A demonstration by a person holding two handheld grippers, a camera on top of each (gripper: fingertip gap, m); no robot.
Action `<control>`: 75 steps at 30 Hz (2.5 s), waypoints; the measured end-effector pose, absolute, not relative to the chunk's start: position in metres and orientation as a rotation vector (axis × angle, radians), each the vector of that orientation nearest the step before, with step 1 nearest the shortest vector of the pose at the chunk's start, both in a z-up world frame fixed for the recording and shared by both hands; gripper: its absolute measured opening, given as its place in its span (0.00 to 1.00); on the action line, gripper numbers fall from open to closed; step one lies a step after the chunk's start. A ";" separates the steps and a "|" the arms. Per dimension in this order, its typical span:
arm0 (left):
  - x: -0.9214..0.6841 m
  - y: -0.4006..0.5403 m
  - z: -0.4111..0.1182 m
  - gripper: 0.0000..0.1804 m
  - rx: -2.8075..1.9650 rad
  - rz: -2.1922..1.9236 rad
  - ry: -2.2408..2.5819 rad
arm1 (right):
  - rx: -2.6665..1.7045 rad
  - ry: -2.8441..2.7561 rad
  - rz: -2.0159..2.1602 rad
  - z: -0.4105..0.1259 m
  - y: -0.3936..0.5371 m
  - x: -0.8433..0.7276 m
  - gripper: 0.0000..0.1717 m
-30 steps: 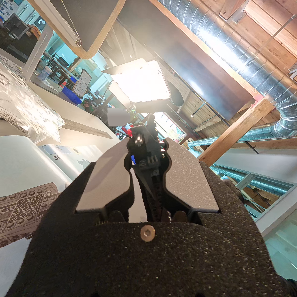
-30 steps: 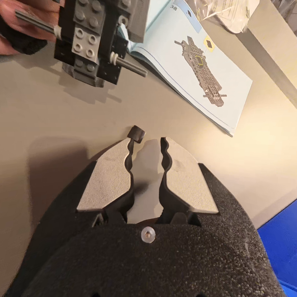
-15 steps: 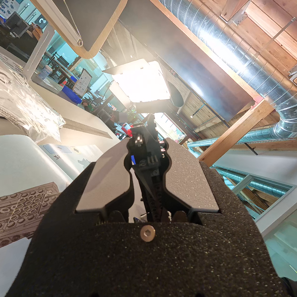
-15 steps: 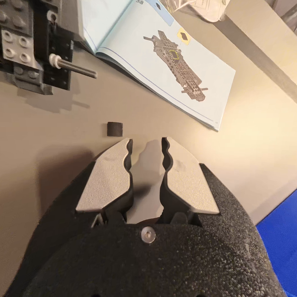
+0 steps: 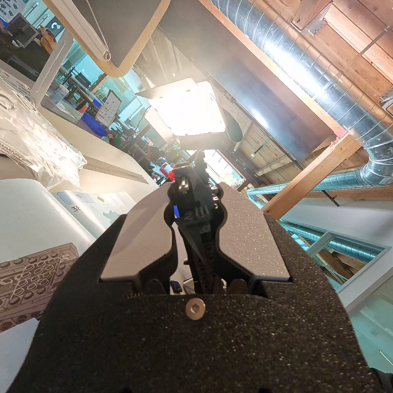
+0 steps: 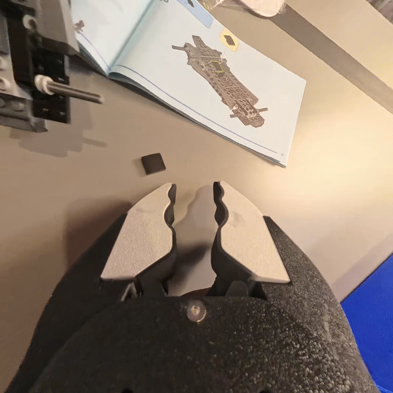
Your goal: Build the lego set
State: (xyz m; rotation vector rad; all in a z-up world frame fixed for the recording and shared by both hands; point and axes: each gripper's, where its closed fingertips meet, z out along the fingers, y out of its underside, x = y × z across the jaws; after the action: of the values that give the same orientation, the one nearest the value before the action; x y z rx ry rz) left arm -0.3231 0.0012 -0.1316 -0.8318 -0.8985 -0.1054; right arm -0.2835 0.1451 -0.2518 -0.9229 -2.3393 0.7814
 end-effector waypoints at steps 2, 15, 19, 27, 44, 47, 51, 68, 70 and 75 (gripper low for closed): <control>-0.324 0.002 -0.132 0.20 -0.835 -0.105 -0.898 | -0.957 -2.362 0.849 -0.250 0.137 -0.278 0.21; -0.325 0.000 -0.132 0.20 -0.819 -0.121 -0.906 | -0.858 -2.331 0.752 -0.250 0.142 -0.301 0.22; -0.327 0.001 -0.133 0.20 -0.823 -0.128 -0.916 | -0.904 -2.354 0.788 -0.252 0.143 -0.303 0.21; -0.329 0.003 -0.137 0.20 -0.847 -0.128 -0.947 | -1.071 -2.420 0.904 -0.256 0.129 -0.291 0.23; -0.337 0.015 -0.153 0.20 -0.824 -0.275 -1.072 | -1.020 -2.395 0.887 -0.254 0.142 -0.300 0.14; -0.337 0.019 -0.154 0.20 -0.844 -0.281 -1.081 | -1.013 -2.433 0.940 -0.254 0.130 -0.294 0.14; -0.336 0.021 -0.155 0.20 -0.851 -0.293 -1.083 | -0.983 -2.440 0.922 -0.256 0.122 -0.296 0.17; -0.339 0.010 -0.161 0.20 -0.778 -0.317 -1.138 | -0.833 -2.516 0.946 -0.256 0.099 -0.302 0.09; -0.338 0.008 -0.161 0.20 -0.762 -0.311 -1.147 | -0.836 -2.521 0.936 -0.256 0.102 -0.300 0.09; -0.336 0.008 -0.161 0.20 -0.735 -0.284 -1.156 | -0.897 -2.525 0.994 -0.253 0.108 -0.298 0.09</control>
State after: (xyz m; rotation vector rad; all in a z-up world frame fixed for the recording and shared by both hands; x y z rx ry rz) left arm -0.3362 0.0078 -0.1612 -0.7353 -1.1558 -0.2842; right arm -0.2975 0.1080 -0.2533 -0.8966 -2.5247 0.9943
